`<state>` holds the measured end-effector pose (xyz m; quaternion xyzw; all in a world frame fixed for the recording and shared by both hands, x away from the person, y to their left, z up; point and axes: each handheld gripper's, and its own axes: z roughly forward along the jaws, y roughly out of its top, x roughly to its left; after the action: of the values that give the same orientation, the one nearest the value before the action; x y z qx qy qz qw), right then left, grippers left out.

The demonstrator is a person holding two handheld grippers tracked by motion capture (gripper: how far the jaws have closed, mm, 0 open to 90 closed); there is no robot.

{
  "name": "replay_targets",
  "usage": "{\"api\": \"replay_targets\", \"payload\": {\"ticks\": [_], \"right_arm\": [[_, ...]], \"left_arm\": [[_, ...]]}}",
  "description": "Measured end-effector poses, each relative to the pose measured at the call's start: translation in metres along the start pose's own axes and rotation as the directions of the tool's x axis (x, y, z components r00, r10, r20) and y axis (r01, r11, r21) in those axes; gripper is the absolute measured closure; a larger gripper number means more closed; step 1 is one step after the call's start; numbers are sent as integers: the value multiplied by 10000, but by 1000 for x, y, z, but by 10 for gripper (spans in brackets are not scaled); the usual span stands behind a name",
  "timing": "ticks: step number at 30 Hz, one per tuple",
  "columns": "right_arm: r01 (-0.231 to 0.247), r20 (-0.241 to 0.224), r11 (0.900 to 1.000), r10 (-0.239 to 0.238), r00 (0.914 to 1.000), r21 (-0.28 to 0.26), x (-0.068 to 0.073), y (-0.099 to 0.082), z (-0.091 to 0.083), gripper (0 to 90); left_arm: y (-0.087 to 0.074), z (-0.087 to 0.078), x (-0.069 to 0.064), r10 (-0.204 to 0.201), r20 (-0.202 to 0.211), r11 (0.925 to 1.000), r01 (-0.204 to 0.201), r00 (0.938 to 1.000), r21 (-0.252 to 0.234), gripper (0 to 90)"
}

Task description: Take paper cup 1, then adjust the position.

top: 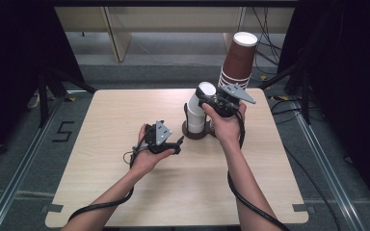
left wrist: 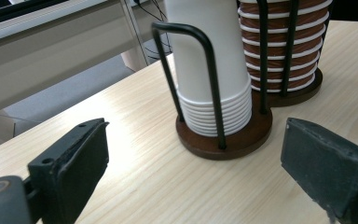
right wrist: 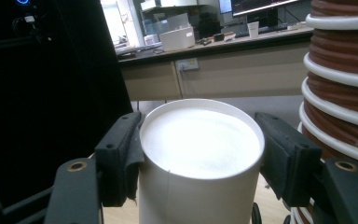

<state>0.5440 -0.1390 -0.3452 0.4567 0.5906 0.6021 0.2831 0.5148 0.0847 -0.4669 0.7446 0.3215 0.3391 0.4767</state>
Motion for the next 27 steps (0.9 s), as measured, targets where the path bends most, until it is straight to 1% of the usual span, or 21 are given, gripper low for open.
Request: {"api": "replay_targets", "payload": {"ticks": [1, 2, 3, 5, 9, 10, 11, 12, 13, 14, 15, 16, 17, 18, 20, 21, 22, 23, 24, 26, 27], "right_arm": [[51, 8, 10000, -51, 10000, 25, 0, 0, -3, 357], [-48, 22, 10000, 48, 10000, 4, 0, -1, -5, 357], [47, 114, 10000, -47, 9999, -12, 0, -1, -6, 357], [45, 82, 10000, -45, 10000, -12, 0, -1, -8, 357], [-129, -25, 9999, 129, 9999, -20, 3, -4, -14, 357], [-223, -46, 9998, 223, 9997, 22, 4, -4, -16, 357], [-233, -99, 9997, 233, 9997, 24, 4, -4, -17, 357], [-158, -36, 9999, 158, 9999, 22, 4, -5, -19, 357], [-326, -84, 9995, 326, 9994, -30, 4, -5, -20, 357], [-621, -221, 9981, 622, 9978, 51, 5, -6, -24, 357], [-691, -314, 9976, 691, 9971, 28, 4, -8, -24, 357], [-863, -365, 9962, 867, 9956, 120, 4, -9, -25, 357], [-863, -365, 9962, 867, 9956, 120, 4, -9, -25, 357], [-1010, -508, 9947, 1017, 9935, 167, 4, -10, -25, 357], [-1088, -520, 9938, 1098, 9926, 209, 1, -13, -26, 357], [-1202, -564, 9925, 1212, 9910, 210, 0, -14, -26, 357], [-1202, -564, 9925, 1212, 9910, 210, 0, -14, -26, 357], [-1383, -595, 9900, 1397, 9884, 268, -2, -16, -27, 357], [-1383, -595, 9900, 1397, 9884, 268, -2, -16, -27, 357], [-1628, -626, 9860, 1648, 9843, 359, -2, -19, -29, 357], [-1773, -690, 9833, 1798, 9813, 404, -2, -20, -30, 357]], "left_arm": [[1, -5, 3, -32, -26, 9999, 32, 10000, -144, 68], [1, -5, 3, -32, -26, 9999, 32, 10000, -144, 67], [2, -8, 4, -62, -15, 9998, 61, 10000, -210, 66], [2, -12, 5, -165, -37, 9993, 164, 9999, -324, 65], [4, -20, 1, -54, 295, 9985, 70, 9995, -540, 52], [5, -23, -1, -15, 375, 9978, 40, 9993, -664, 47], [5, -26, -2, -10, 401, 9969, 41, 9992, -784, 40], [6, -29, -3, 24, 429, 9958, 15, 9991, -914, 37], [7, -33, -4, 117, 479, 9940, -64, 9988, -1092, 37], [7, -37, -5, 126, 602, 9924, -51, 9981, -1231, 28], [7, -39, -4, 193, 609, 9909, -110, 9980, -1345, 28], [7, -39, -4, 193, 609, 9909, -110, 9980, -1345, 29], [7, -40, -5, 147, 684, 9899, -49, 9976, -1418, 29], [7, -41, -5, 155, 730, 9888, -45, 9972, -1489, 29], [7, -42, -7, 196, 862, 9865, -53, 9961, -1638, 29], [8, -43, -7, 363, 848, 9854, -215, 9957, -1688, 30], [8, -42, -8, 361, 914, 9855, -202, 9952, -1686, 30], [7, -42, -9, 278, 962, 9856, -113, 9950, -1688, 30], [7, -42, -9, 204, 1039, 9852, -24, 9944, -1713, 30], [7, -42, -9, 397, 1120, 9828, -185, 9929, -1839, 30], [8, -44, -10, 606, 1096, 9794, -380, 9921, -1981, 30]]}}
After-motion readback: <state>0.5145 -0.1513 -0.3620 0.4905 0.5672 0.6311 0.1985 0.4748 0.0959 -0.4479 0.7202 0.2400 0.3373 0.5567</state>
